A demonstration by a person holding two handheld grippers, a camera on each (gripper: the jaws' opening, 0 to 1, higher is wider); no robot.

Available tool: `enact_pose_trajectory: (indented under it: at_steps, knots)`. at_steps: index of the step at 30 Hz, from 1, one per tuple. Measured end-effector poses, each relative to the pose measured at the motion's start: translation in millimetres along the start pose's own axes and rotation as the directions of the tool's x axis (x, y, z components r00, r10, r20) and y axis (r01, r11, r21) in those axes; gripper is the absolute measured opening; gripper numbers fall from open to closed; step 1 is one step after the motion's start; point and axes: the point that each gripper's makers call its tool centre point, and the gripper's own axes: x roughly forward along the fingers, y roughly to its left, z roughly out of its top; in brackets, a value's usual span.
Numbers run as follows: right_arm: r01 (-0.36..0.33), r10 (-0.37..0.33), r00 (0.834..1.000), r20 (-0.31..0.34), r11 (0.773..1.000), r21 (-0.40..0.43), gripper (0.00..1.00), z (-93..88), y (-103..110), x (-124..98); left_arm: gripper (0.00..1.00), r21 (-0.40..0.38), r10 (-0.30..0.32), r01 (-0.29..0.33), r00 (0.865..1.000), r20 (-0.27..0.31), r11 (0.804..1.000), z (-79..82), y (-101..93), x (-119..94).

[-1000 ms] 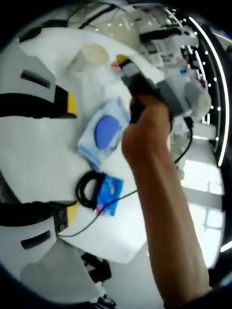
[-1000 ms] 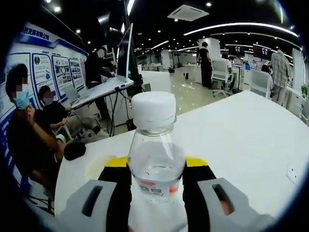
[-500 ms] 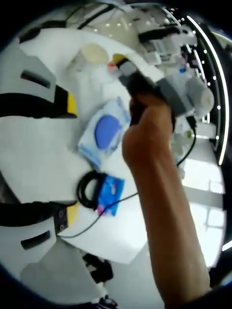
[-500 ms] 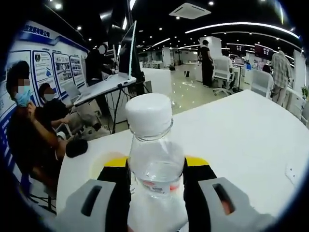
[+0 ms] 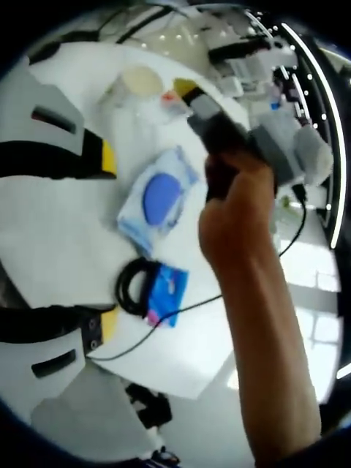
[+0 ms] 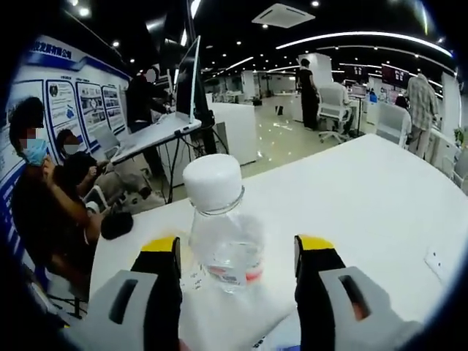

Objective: Arrange the tabletop items into an orderly group along one side of the table until the central work area is clear of visible clutter.

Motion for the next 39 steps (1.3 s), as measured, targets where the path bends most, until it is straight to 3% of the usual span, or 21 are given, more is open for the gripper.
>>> enact_pose_trajectory:
  at_steps: [8, 16, 19, 29, 39]
  knots:
    - [0.062, -0.062, 0.998, -0.005, 0.997, -0.042, 0.70, 0.4, -26.9, -57.5, 0.66, 0.003, -0.006, 0.006, 1.000, 0.024, 1.000, 7.6, -4.0, -3.9]
    - [0.168, -0.168, 0.986, 0.013, 0.986, 0.003, 0.73, -15.2, -43.8, -147.8, 0.65, -0.010, -0.004, 0.004, 0.999, 0.050, 1.000, 12.9, -3.6, -7.0]
    - [0.205, -0.205, 0.979, 0.014, 0.979, 0.016, 0.74, -25.6, -54.2, -173.9, 0.66, -0.010, -0.007, 0.008, 0.999, 0.054, 1.000, 13.7, -4.8, -7.2]
    - [0.314, -0.314, 0.949, -0.015, 0.946, 0.075, 0.75, -70.0, -60.8, -252.2, 0.65, 0.000, -0.014, 0.014, 0.998, 0.068, 1.000, 16.0, -6.6, -7.6]
    - [0.394, -0.390, 0.919, -0.057, 0.906, 0.155, 0.74, -119.5, -64.7, -294.8, 0.65, 0.027, -0.027, 0.026, 0.997, 0.068, 0.999, 16.7, -10.5, -6.4]
